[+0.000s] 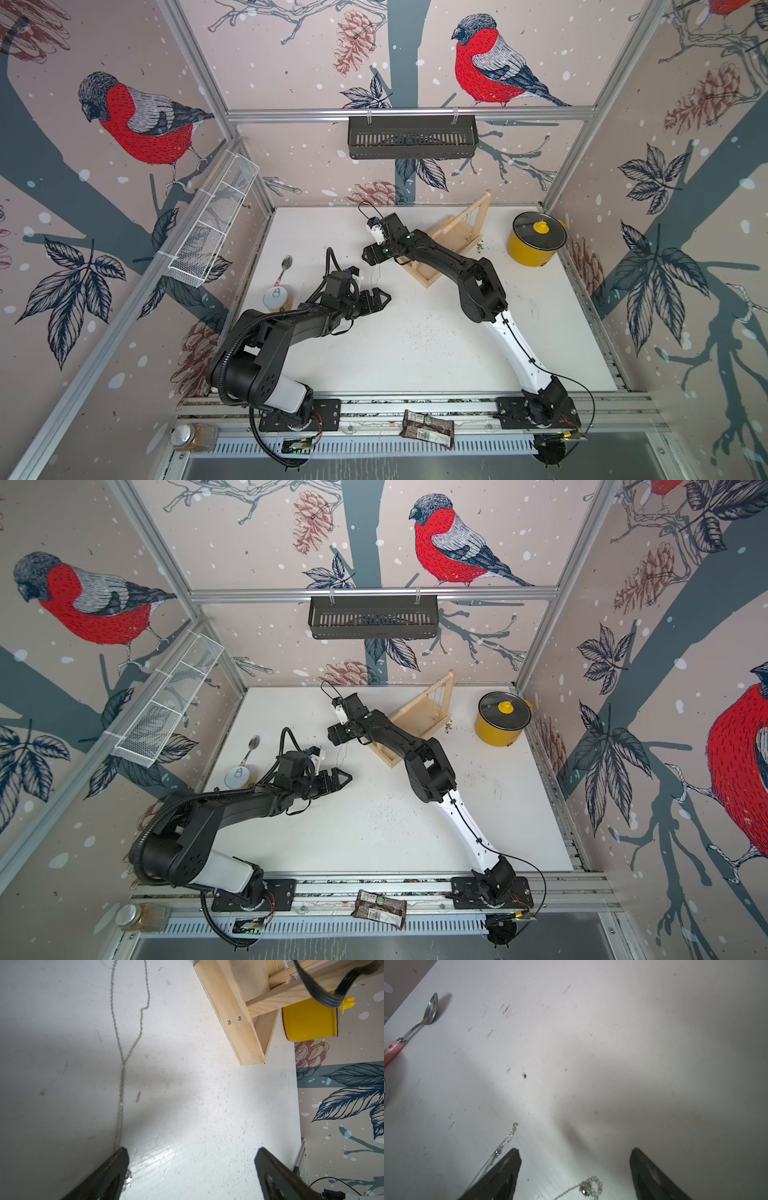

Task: Take the necklace off the jewelry display stand
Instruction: Adjust the necklace at the center of the board.

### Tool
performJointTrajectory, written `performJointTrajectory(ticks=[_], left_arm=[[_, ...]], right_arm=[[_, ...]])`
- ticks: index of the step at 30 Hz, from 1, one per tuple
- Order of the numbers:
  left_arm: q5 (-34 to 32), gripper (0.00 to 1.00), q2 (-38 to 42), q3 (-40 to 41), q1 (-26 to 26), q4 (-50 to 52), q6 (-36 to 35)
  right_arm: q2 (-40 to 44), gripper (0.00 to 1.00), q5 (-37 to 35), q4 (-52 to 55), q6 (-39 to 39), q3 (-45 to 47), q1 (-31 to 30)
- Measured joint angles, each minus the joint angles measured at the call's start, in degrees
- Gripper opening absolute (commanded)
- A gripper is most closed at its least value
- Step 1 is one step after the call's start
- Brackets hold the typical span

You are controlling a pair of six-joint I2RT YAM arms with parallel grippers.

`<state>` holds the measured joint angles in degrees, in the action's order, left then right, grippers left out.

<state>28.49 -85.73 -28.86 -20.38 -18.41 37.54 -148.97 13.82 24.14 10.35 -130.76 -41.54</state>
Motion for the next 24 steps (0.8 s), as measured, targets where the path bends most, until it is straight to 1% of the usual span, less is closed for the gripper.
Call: performJointTrajectory(ticks=[9,13,24], left_arm=[[0.07,0.96,0.55,0.72,0.15,-0.17,0.02],[0.17,0.96,1.18,1.38,0.31,-0.28,0.11],[0.02,0.96,4.39,4.13,0.68,0.04,0.63]], right_arm=[[0.00,0.85,-0.20,1.22,-0.22,-0.31,0.00],[0.07,0.88,-0.11,1.38,-0.22,-0.48,-0.04],[2.64,0.93,2.71,0.61,0.44,3.69,-1.36]])
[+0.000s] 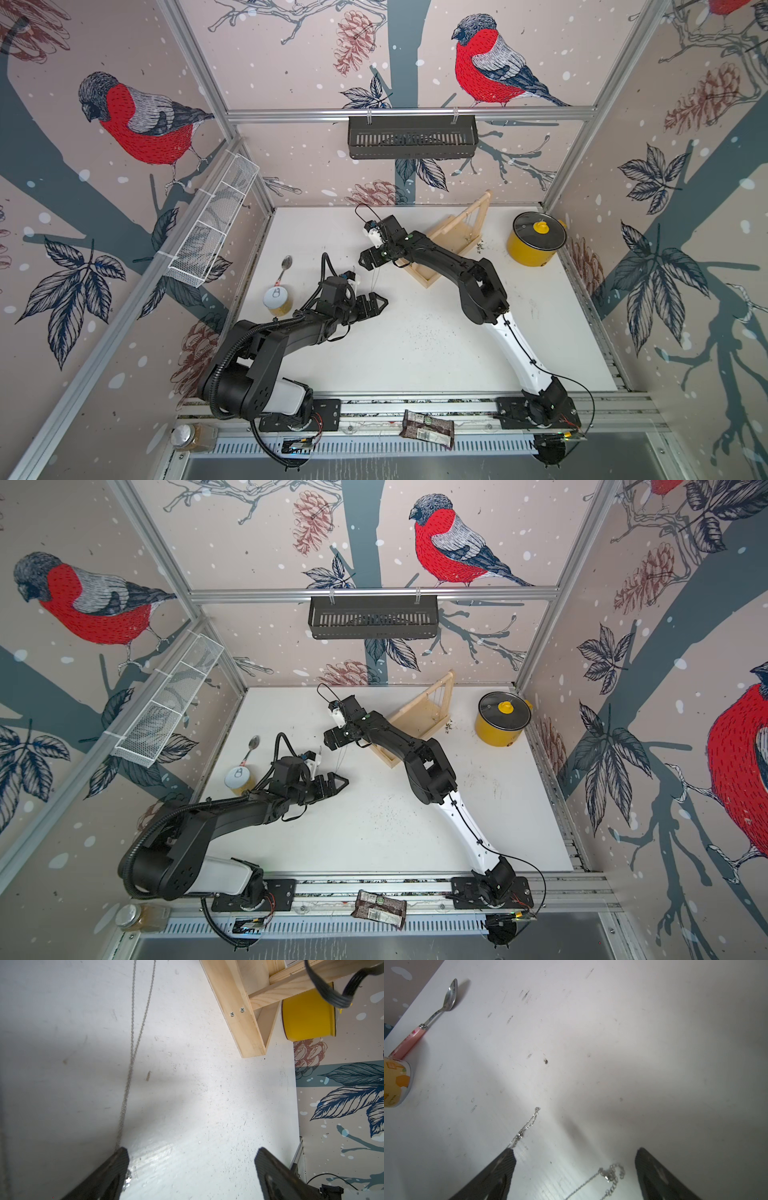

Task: Take the necklace off the jewelry display stand
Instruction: Adjust the necklace at the center of the board.

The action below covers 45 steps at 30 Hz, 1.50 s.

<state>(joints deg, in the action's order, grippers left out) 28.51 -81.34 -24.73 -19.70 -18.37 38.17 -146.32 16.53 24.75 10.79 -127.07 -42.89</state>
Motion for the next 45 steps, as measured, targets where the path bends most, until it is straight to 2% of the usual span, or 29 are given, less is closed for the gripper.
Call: performJointTrajectory(ticks=[14,45], left_arm=[[-0.07,0.96,2.54,1.51,0.04,1.14,0.98],[-0.11,0.96,4.42,2.75,0.11,1.95,1.86]], right_arm=[[3.23,0.94,2.32,-2.10,1.42,5.95,-0.96],[3.37,0.95,-0.07,-0.83,1.42,7.37,-2.56]])
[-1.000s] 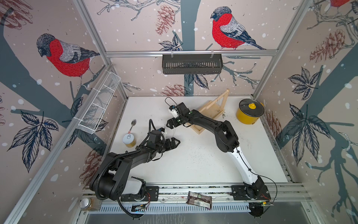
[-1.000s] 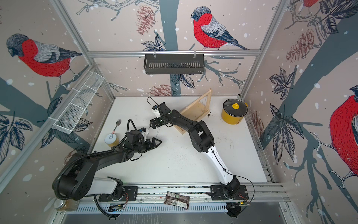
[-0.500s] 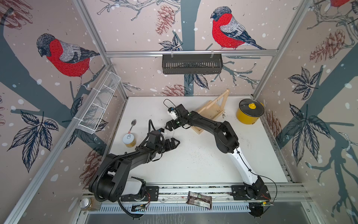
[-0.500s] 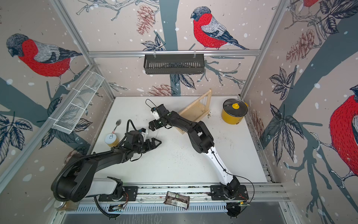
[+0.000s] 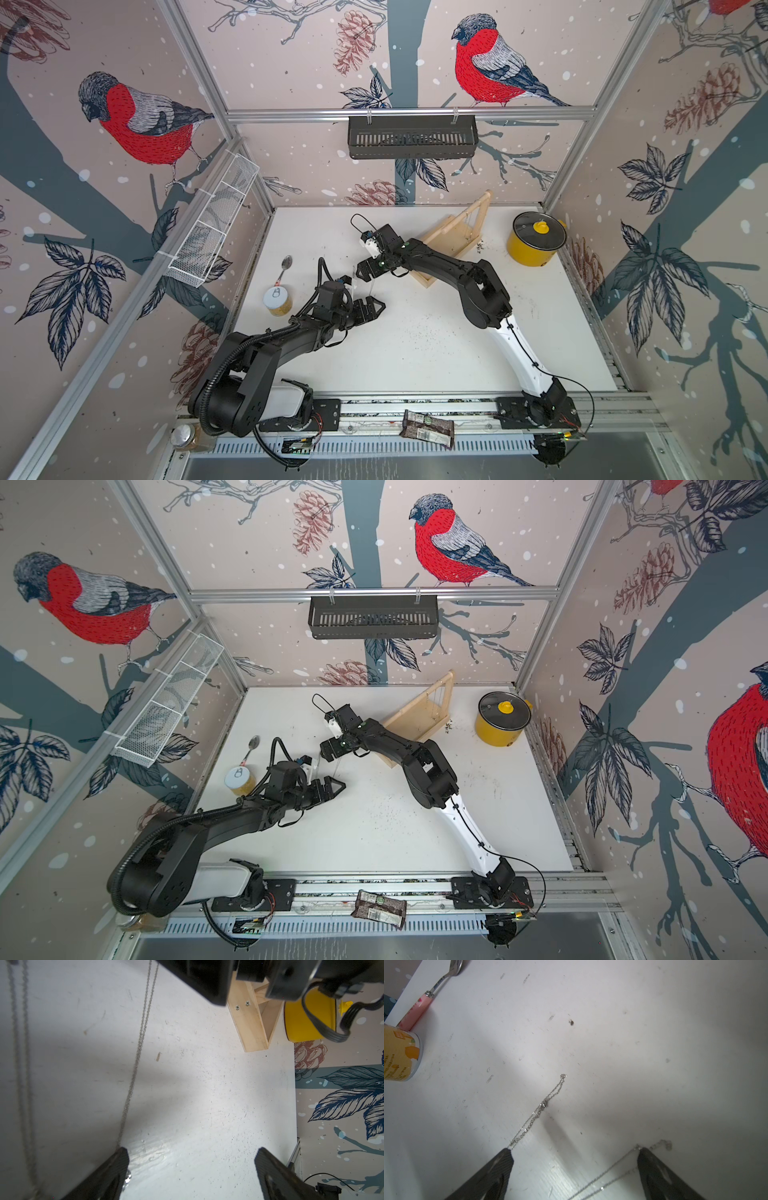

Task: Take the necklace off the jewelry display stand
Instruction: Adjust the necklace at the center of the board.

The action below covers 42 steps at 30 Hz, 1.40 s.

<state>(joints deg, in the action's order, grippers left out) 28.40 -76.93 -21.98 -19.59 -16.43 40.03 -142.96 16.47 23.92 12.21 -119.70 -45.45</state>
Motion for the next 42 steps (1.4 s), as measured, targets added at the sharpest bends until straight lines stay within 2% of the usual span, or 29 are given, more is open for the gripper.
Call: performJointTrajectory(ticks=[20,42], left_arm=[[-0.11,0.96,1.25,0.55,0.11,0.83,0.00],[-0.13,0.96,2.43,1.36,0.37,1.09,0.20]], right_arm=[[-2.01,0.96,0.26,-1.01,-0.02,-2.23,-0.24],[-5.86,0.96,3.80,-4.26,1.27,-7.06,-1.36]])
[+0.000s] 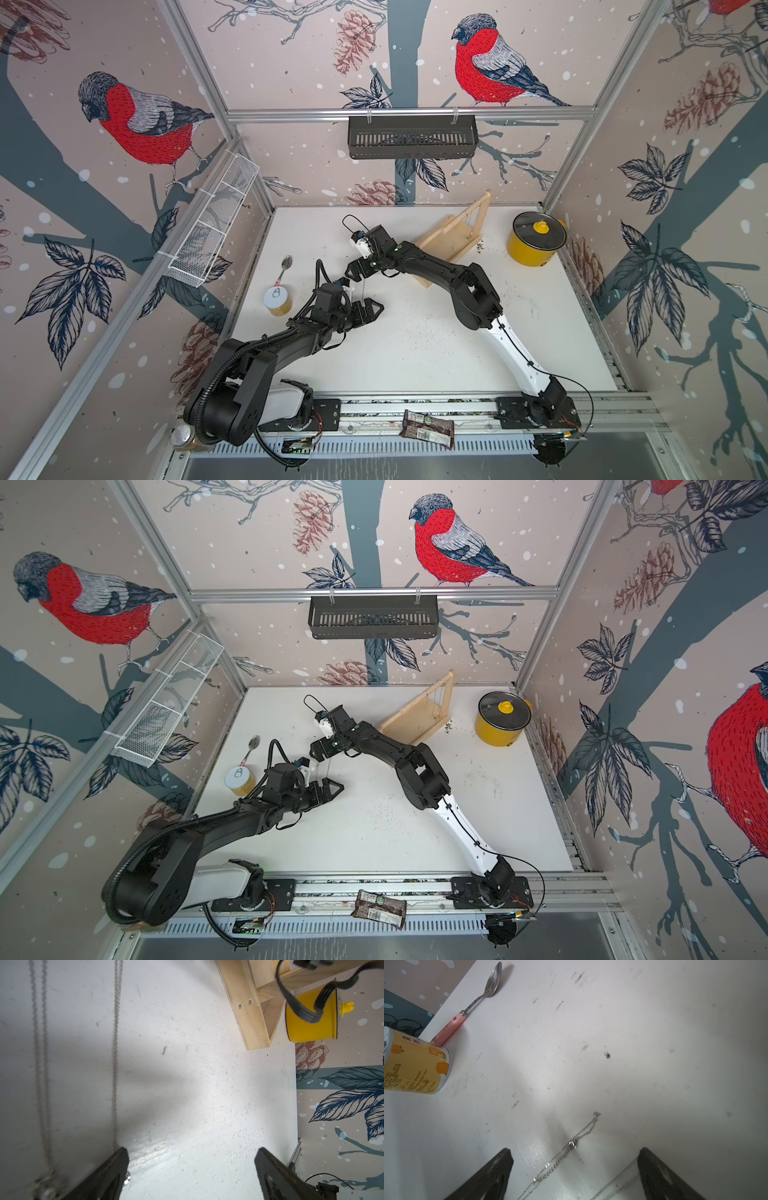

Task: Take the necklace off the jewelry display stand
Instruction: Adjust the necklace at the center of the board.

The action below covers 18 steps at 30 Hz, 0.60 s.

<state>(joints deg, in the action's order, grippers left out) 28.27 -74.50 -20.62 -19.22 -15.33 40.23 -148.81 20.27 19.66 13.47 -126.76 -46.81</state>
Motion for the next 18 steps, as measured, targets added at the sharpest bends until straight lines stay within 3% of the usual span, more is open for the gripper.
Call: performJointTrajectory(ticks=[18], left_arm=[[-0.04,0.96,-0.85,-1.20,0.00,0.98,0.20]], right_arm=[[-1.64,0.96,2.36,-1.46,1.38,-2.19,0.31]])
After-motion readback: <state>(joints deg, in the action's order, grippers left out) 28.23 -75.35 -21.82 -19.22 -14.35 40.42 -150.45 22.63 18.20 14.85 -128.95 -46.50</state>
